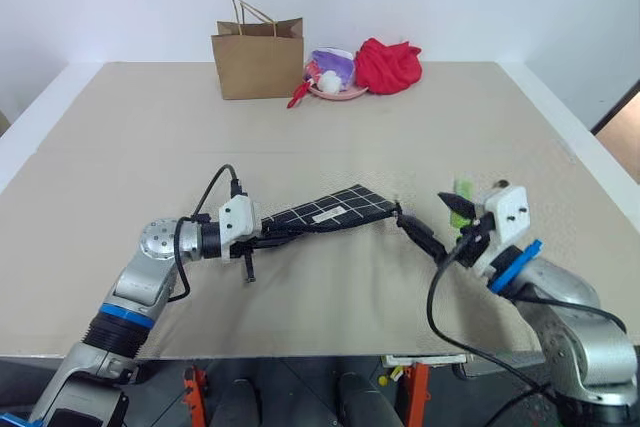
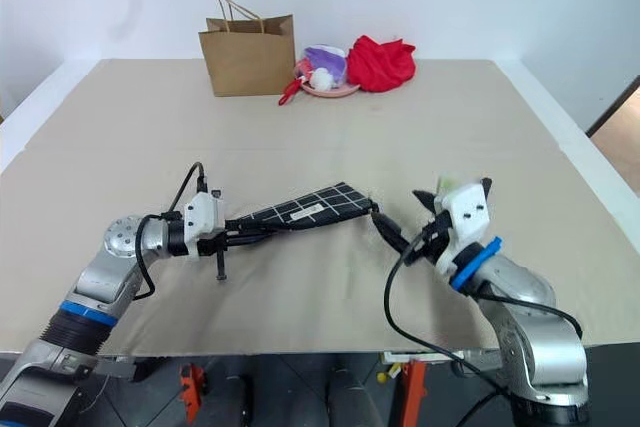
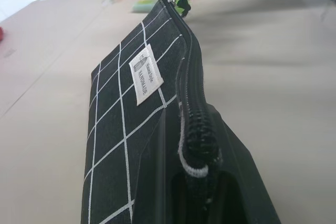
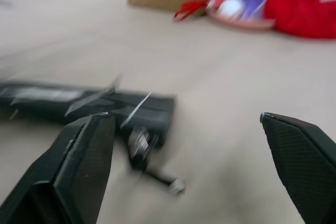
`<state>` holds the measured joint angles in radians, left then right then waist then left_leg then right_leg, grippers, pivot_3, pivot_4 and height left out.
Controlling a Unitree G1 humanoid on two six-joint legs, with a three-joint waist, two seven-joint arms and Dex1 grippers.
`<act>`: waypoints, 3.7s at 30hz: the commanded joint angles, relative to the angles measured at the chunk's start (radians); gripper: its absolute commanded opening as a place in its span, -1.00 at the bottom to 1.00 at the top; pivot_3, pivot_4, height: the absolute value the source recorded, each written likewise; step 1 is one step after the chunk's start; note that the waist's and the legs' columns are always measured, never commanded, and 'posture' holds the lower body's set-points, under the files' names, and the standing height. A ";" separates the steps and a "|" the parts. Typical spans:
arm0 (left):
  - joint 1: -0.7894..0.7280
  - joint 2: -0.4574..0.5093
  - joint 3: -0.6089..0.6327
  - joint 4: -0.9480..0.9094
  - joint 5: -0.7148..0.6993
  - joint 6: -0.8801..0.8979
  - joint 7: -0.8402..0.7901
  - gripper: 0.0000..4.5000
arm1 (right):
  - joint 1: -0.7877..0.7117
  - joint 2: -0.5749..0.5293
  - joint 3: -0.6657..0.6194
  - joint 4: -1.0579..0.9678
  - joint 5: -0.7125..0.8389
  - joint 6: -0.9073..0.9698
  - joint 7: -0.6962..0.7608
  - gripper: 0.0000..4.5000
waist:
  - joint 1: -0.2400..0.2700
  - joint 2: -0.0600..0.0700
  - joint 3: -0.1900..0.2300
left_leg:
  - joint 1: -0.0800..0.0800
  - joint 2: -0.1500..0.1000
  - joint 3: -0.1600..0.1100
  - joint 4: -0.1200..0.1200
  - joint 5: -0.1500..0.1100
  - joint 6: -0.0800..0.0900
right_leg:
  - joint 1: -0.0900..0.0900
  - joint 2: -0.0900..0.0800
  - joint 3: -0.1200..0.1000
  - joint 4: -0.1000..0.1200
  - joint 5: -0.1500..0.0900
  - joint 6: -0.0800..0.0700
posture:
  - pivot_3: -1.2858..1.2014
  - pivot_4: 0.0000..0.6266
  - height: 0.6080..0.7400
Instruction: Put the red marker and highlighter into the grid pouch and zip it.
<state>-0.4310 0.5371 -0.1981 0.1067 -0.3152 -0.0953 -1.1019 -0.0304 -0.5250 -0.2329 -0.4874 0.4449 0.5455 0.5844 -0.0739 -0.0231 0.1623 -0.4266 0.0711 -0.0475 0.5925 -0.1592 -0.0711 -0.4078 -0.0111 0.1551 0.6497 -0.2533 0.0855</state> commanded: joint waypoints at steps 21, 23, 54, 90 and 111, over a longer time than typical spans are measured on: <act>0.037 0.000 0.030 -0.087 0.028 0.009 -0.008 -1.00 | -0.042 0.038 0.073 0.067 0.010 -0.095 0.011 -0.06 | -0.003 0.000 0.000 | 0.000 0.000 0.000 0.003 0.000 0.000 | 0.000 0.000 0.000 0.000 0.000 -0.003 | 0.03 -0.52 1.00; 0.036 -0.003 0.033 -0.086 0.027 0.011 -0.002 -1.00 | -0.043 0.045 0.072 0.060 0.022 -0.090 0.011 -0.46 | -0.003 0.000 0.000 | 0.000 0.000 0.000 0.003 0.000 0.000 | 0.000 0.000 0.000 0.000 0.000 -0.003 | 0.03 -0.52 1.00; -0.015 -0.062 0.034 -0.082 0.028 0.004 0.015 -1.00 | -0.261 0.082 0.379 0.006 0.020 0.094 0.026 -0.95 | -0.003 0.000 0.000 | 0.000 0.000 -0.001 0.003 0.000 0.000 | 0.000 0.001 0.000 0.000 0.001 -0.003 | 0.03 -0.52 1.00; -0.006 -0.016 0.063 -0.013 0.036 -0.225 -0.058 -1.00 | -0.253 0.043 0.036 0.252 -0.158 0.098 -0.404 0.99 | -0.005 0.000 0.000 | 0.000 0.000 -0.001 0.003 0.000 0.001 | 0.000 0.001 0.000 0.000 0.001 -0.003 | 0.03 -0.52 1.00; 0.002 -0.061 0.043 -0.042 0.101 -0.161 0.061 -1.00 | -0.169 0.129 -0.005 -0.044 0.193 0.168 -0.196 0.99 | -0.004 0.000 0.001 | -0.001 0.000 -0.002 0.001 -0.001 0.003 | 0.000 0.001 0.000 0.000 0.000 -0.001 | 0.03 -0.52 1.00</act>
<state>-0.4227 0.4797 -0.1603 0.1053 -0.2129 -0.2577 -1.0559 -0.2008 -0.3864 -0.2341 -0.4964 0.6161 0.7112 0.3754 -0.0776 -0.0229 0.1628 -0.4275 0.0710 -0.0490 0.5937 -0.1600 -0.0685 -0.4077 -0.0106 0.1549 0.6497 -0.2532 0.0848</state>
